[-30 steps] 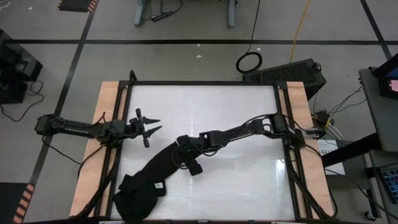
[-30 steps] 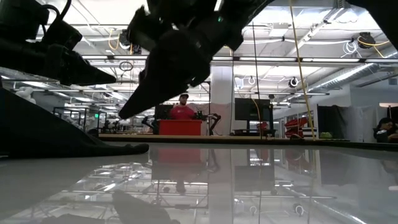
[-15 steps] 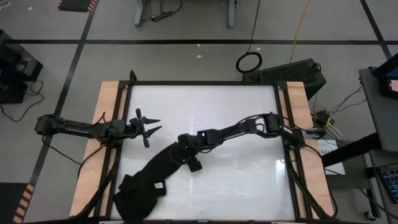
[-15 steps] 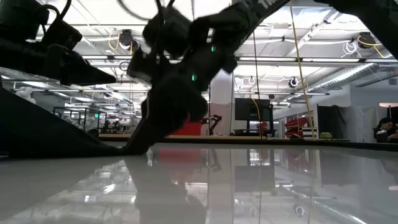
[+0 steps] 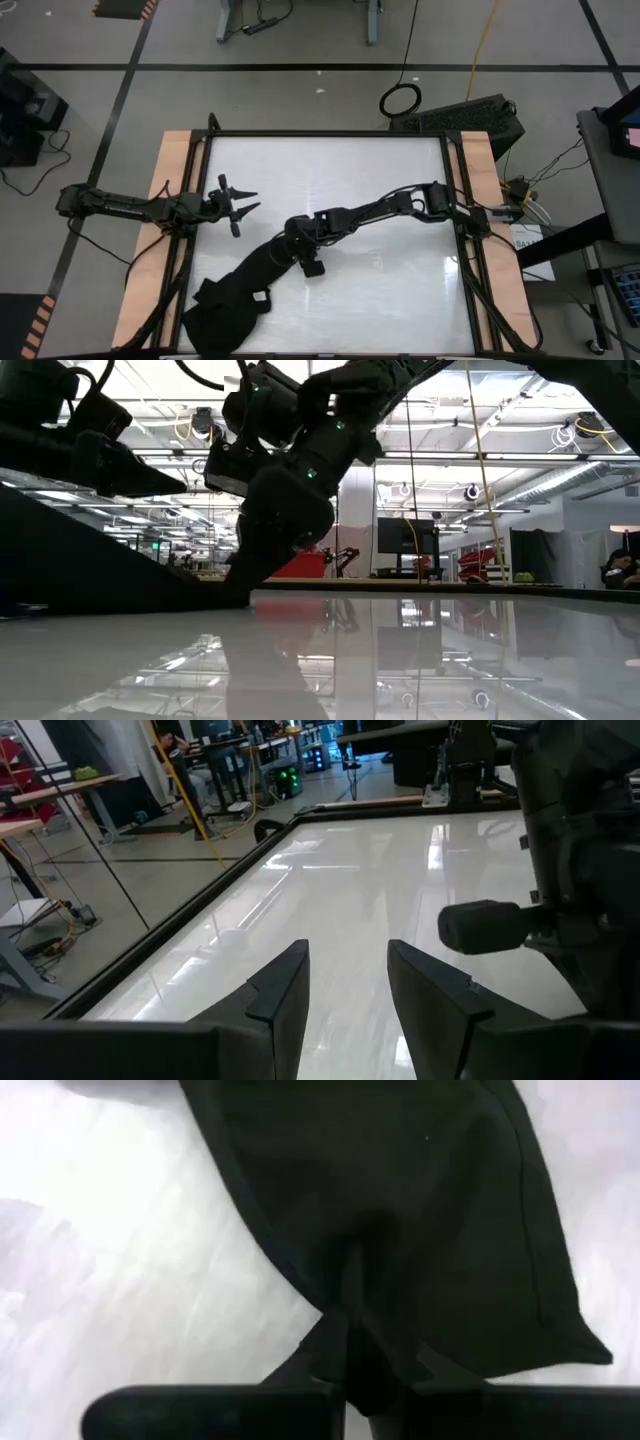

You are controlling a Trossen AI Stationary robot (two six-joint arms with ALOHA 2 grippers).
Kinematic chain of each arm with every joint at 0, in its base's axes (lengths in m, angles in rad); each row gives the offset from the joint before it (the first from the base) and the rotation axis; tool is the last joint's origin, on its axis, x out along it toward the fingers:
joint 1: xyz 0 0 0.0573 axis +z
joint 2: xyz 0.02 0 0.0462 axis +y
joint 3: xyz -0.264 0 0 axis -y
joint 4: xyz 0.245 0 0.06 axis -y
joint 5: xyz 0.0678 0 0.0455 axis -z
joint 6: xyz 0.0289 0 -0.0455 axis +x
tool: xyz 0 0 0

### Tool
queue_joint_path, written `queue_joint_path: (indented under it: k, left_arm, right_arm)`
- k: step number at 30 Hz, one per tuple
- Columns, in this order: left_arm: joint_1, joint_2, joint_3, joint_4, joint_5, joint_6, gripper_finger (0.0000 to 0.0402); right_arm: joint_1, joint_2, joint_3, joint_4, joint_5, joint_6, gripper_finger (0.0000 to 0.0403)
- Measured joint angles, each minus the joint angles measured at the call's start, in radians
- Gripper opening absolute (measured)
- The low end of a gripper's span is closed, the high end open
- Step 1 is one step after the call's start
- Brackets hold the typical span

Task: Roll towel into tight, uniform cylinder
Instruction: Fold the black towel

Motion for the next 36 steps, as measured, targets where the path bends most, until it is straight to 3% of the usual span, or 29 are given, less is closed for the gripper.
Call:
queue_joint_path:
  k: [8,19,23,28,36]
  left_arm:
    - [0.000,0.000,0.000,0.092,0.000,-0.001,0.0143]
    - [-0.001,0.000,0.002,0.442,-0.001,-0.061,0.0143]
    - [-0.001,0.000,0.033,0.474,0.001,-0.104,0.0143]
    - [-0.002,0.022,0.065,0.479,0.121,-0.181,0.0143]
    - [-0.010,0.195,0.068,0.476,0.143,-0.411,0.0143]
  right_arm:
    - [0.007,-0.097,0.091,-0.262,0.120,-0.043,0.0002]
    - [-0.008,-0.389,0.107,-0.377,0.324,-0.010,0.0001]
    - [-0.015,-0.474,0.107,-0.387,0.325,0.006,0.0001]
    - [-0.014,-0.567,0.107,-0.435,0.307,-0.034,0.0000]
    - [-0.014,-0.636,0.107,-0.612,0.232,-0.048,0.0000]
